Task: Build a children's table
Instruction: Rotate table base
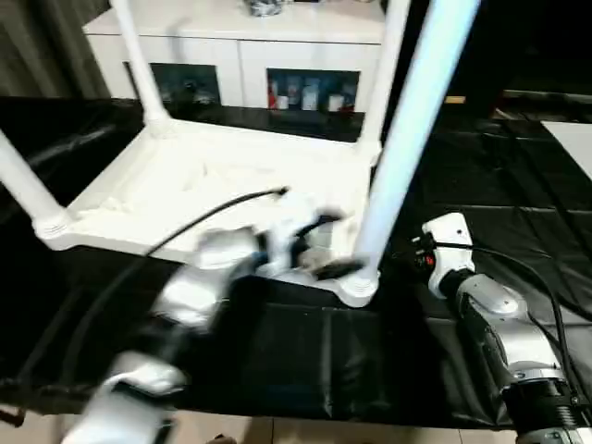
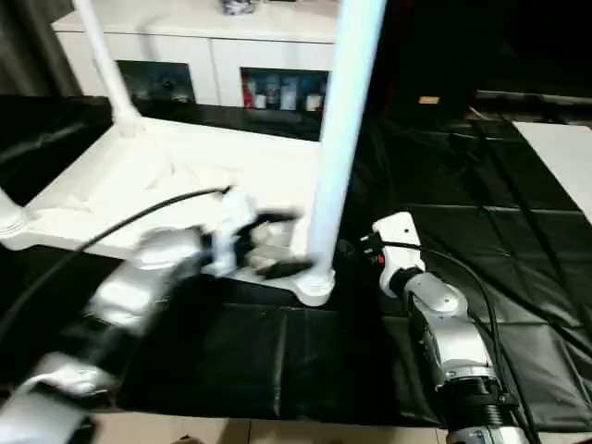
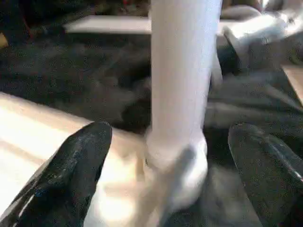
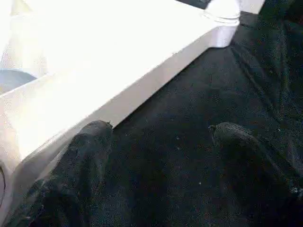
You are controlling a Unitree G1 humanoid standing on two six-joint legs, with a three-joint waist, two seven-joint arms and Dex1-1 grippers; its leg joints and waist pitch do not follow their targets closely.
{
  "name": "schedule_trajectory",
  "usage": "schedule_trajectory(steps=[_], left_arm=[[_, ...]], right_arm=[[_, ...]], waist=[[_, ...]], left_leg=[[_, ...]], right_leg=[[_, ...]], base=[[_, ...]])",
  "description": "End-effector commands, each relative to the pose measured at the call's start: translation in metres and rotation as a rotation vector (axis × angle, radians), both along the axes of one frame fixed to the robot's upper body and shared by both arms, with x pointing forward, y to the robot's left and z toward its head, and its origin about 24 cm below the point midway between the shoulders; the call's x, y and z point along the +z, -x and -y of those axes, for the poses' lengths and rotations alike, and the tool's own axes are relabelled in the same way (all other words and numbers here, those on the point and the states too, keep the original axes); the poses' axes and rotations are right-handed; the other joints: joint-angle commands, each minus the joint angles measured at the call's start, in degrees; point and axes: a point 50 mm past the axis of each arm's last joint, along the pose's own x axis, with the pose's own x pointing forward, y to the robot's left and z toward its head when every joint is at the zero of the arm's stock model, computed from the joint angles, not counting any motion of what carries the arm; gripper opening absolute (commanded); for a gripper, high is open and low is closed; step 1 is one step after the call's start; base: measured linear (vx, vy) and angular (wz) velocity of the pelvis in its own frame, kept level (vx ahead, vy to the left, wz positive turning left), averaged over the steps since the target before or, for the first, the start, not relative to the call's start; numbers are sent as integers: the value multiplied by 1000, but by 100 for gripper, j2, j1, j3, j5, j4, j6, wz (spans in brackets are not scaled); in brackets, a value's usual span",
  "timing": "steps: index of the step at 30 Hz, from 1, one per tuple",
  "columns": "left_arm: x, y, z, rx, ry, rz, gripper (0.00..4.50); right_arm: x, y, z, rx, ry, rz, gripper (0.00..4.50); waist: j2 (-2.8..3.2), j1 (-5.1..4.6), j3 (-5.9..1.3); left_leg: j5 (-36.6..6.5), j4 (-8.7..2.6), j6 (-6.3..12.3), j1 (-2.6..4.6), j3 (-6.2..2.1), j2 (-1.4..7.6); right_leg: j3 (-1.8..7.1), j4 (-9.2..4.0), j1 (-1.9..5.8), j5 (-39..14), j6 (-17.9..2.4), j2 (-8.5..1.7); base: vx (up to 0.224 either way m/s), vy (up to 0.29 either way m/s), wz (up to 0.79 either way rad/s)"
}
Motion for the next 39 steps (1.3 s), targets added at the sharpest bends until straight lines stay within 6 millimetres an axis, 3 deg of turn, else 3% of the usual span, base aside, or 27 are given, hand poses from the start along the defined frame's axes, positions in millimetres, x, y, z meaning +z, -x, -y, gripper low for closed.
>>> schedule_trajectory(steps=[1, 3, 6, 7, 9, 10, 11, 16, 21, 32, 39], left_arm=[[-2, -2, -4, -45, -52, 11, 444], [-4, -4, -5, -49, -71, 20, 444], [-11, -11, -5, -63, -172, 22, 407], [-11, -13, -5, -64, -189, 23, 404], [-10, -17, -2, -79, -217, 21, 394], [-10, -18, -1, -81, -224, 27, 365], [-9, -20, 1, -83, -231, 34, 365], [-11, -23, 4, -95, -270, 42, 330], [-16, -23, 3, -170, -325, 14, 284], [-17, -32, 0, -121, -426, 100, 184], [-24, -27, 4, -212, -476, 85, 134]], right_arm=[[13, -5, 6, 7, -7, 32, 375], [14, -5, 7, 22, -8, 30, 375], [18, 8, 2, 236, 49, -1, 375], [19, 12, 1, 291, 64, -10, 375], [24, 26, 3, 446, 111, -58, 375], [25, 30, 4, 484, 128, -76, 375], [27, 34, 5, 527, 146, -97, 375], [37, 40, 10, 577, 181, -113, 375], [44, 40, 13, 581, 201, -104, 375], [45, 43, 10, 605, 199, -120, 375], [45, 45, 9, 613, 203, -125, 375]], waist=[[7, 1, -387], [2, 4, -390], [-2, 37, -394], [-2, 47, -385], [-27, 63, -399], [-5, 83, -397], [-14, 89, -395], [-11, 91, -383], [18, 120, -380], [6, 175, -404], [-4, 176, -396]], left_leg=[[-1074, -398, 153, 68, -1, 86], [-1047, -396, 163, 53, 0, 79], [-1065, -381, 239, 72, 5, 79], [-993, -385, 280, 31, -5, 80], [-904, -377, 332, 19, -12, 81], [-928, -370, 379, 40, -15, 101], [-903, -368, 417, 15, -19, 91], [-986, -357, 463, 19, -12, 90], [-1114, -366, 384, 53, -15, 107], [-915, -356, 425, 25, -30, 108], [-915, -363, 452, 26, -29, 116]], right_leg=[[220, -415, 246, -336, -1422, -274], [220, -415, 272, -257, -1390, -280], [228, -426, 284, -181, -1341, -269], [229, -421, 319, -85, -1308, -284], [221, -407, 337, 26, -1327, -298], [229, -415, 328, 74, -1375, -308], [219, -410, 348, 114, -1430, -300], [223, -441, 330, -156, -1511, -315], [226, -471, 293, -497, -1511, -326], [221, -422, 323, -101, -1529, -334], [225, -436, 316, -166, -1531, -345]], base=[[0, 0, 0], [0, 0, 0], [0, 0, 0], [0, 0, 0], [0, 0, 0], [0, 0, 0], [0, 0, 0], [0, 0, 0], [0, 0, 0], [0, 0, 0], [0, 0, 0]])
